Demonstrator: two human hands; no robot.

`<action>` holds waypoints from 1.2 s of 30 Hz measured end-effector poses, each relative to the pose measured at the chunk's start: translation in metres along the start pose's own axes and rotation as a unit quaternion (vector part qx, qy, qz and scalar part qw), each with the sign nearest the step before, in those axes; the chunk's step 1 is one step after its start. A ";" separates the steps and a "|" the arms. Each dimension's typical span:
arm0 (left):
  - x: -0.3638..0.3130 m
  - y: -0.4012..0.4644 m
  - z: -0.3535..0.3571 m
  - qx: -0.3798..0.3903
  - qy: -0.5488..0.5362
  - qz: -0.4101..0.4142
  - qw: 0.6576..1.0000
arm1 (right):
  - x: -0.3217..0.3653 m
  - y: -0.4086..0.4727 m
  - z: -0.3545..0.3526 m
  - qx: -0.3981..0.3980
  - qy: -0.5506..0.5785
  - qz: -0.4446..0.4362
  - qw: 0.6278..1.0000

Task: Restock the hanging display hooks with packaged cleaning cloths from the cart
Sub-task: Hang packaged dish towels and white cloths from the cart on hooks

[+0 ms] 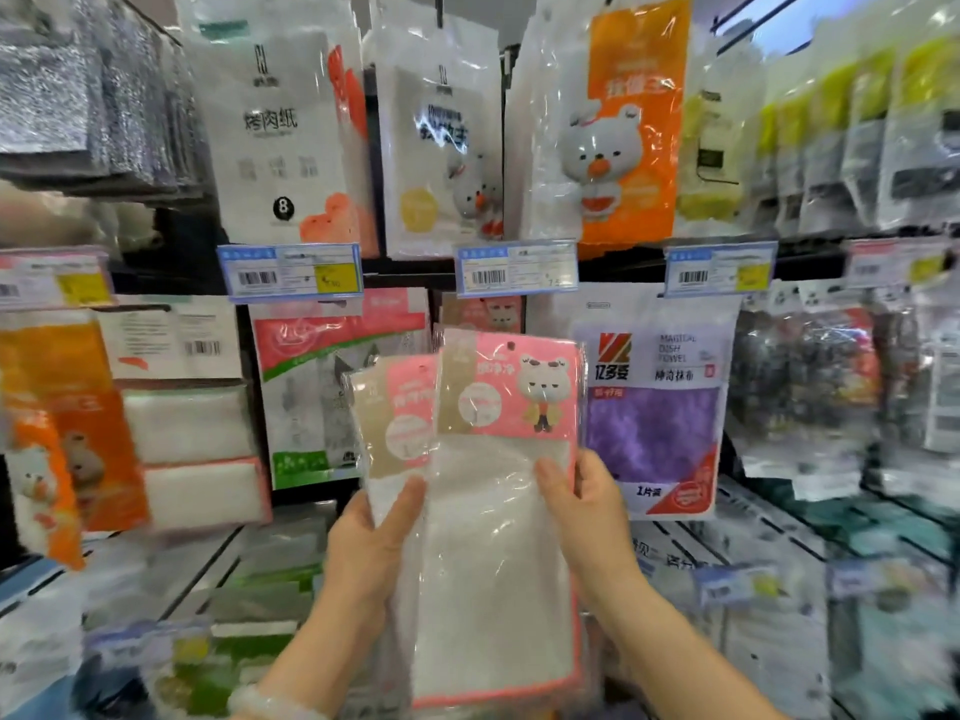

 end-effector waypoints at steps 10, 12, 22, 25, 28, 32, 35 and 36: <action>-0.029 0.012 0.005 -0.020 0.010 0.041 0.999 | 0.027 0.051 -0.004 0.012 0.019 -0.067 0.997; -0.039 0.013 0.011 -0.023 0.016 0.061 0.998 | 0.029 0.057 -0.004 0.033 0.024 -0.083 0.996; -0.051 0.010 0.026 -0.032 0.041 0.117 0.992 | 0.017 0.067 -0.010 0.038 0.086 -0.111 0.989; -0.059 0.013 0.034 -0.034 0.038 0.129 0.990 | 0.013 0.078 -0.009 0.027 0.115 -0.088 0.989; -0.061 0.018 0.036 -0.047 0.030 0.121 0.991 | 0.006 0.084 -0.005 0.019 0.133 -0.055 0.989; -0.052 0.022 0.034 -0.059 0.009 0.096 0.994 | -0.004 0.082 0.003 0.023 0.137 -0.012 0.990; -0.050 0.021 0.033 -0.059 -0.006 0.088 0.994 | -0.004 0.080 0.002 0.011 0.134 -0.012 0.991; -0.051 0.021 0.034 -0.056 -0.004 0.091 0.994 | -0.003 0.080 0.001 0.009 0.134 -0.014 0.991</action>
Point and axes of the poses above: each hand's wrist, its own y-axis towards the middle knuckle, its own z-axis out of the palm, x = y × z, the point moved 7 cm from there along y, towards the middle knuckle, and after that the axes turned 15 degrees about -z, right-handed, at the moved point
